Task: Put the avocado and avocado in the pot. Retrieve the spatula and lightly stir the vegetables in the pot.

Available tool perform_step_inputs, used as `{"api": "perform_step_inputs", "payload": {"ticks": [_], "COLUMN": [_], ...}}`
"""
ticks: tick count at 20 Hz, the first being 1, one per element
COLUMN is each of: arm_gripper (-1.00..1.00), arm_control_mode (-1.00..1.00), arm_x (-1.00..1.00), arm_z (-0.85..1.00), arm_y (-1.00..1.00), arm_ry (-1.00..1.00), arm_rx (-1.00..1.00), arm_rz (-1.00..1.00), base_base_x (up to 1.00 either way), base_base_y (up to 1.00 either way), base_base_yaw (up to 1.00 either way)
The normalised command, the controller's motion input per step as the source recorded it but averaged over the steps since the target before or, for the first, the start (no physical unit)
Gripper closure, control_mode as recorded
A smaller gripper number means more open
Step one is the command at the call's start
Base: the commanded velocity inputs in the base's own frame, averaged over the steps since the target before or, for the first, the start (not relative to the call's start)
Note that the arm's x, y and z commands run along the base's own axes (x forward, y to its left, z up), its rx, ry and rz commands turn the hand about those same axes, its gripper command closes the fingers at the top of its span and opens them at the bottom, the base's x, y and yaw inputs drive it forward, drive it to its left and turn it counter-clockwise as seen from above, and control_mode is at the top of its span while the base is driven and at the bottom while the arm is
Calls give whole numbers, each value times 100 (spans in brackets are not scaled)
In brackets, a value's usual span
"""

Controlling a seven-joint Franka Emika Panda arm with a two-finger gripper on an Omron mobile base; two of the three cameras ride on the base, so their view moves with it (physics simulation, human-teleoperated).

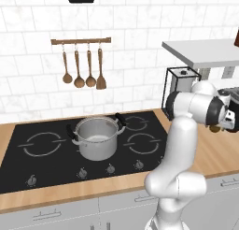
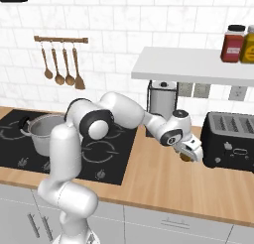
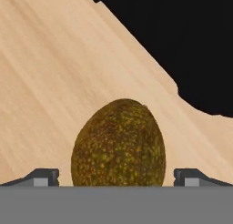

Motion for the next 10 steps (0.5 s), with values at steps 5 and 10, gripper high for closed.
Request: {"api": "perform_step_inputs", "payload": {"ticks": [5,10], "arm_gripper": [-100,100], "arm_control_mode": [-100,-100], "arm_x": [0,-6], "arm_z": [-29,-3], "arm_y": [0,1], "arm_ry": [0,-4], "arm_rx": [0,0], "arm_rz": [0,0], "base_base_x": [0,0], "base_base_y": [0,0], "base_base_yaw": [0,0]}}
